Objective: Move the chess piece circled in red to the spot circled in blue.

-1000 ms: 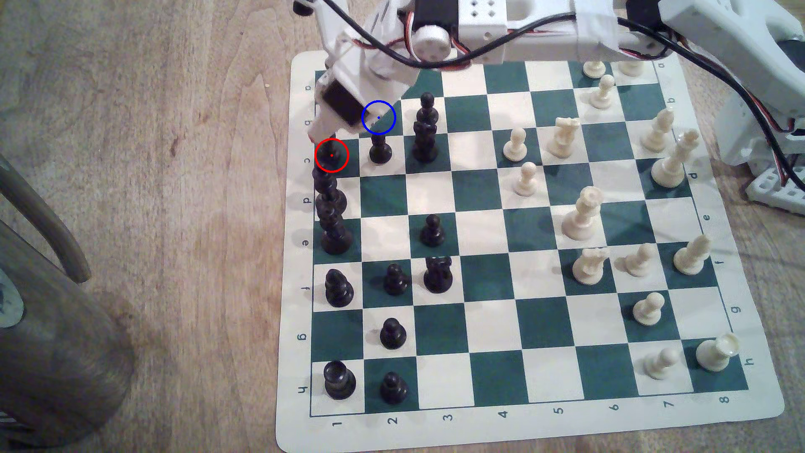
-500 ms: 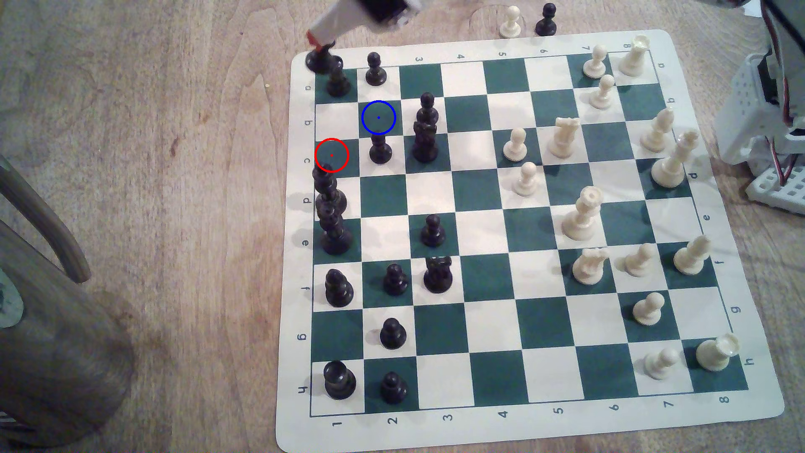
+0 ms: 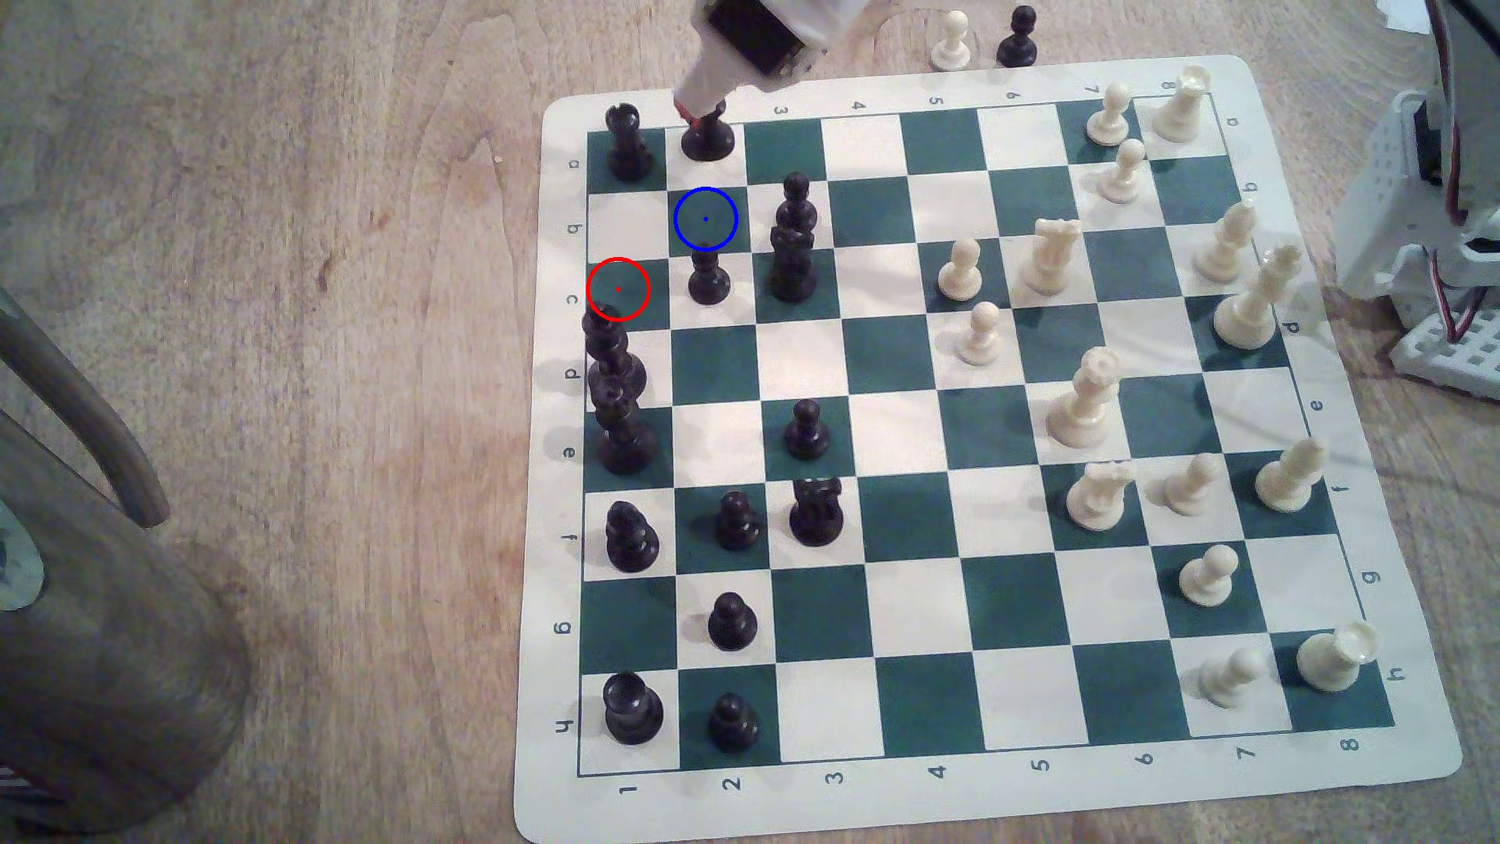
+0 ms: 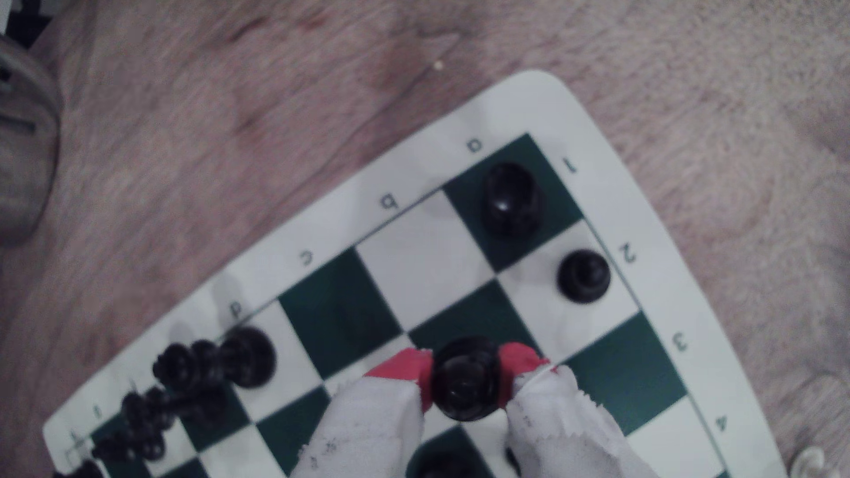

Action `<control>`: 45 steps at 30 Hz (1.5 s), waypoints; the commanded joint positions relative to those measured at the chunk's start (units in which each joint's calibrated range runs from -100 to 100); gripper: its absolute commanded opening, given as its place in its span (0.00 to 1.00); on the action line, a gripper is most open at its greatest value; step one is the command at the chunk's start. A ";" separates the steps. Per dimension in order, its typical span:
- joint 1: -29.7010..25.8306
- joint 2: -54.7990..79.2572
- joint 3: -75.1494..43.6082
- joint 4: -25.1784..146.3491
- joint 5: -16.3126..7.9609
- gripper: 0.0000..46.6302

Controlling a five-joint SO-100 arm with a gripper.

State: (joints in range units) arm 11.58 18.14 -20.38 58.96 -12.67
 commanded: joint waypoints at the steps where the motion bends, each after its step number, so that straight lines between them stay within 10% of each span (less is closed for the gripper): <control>1: 0.04 -0.82 -1.56 -1.55 -0.10 0.01; 45: -0.12 11.40 -8.63 -4.83 0.05 0.02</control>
State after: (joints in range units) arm 10.55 31.04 -23.99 55.70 -12.67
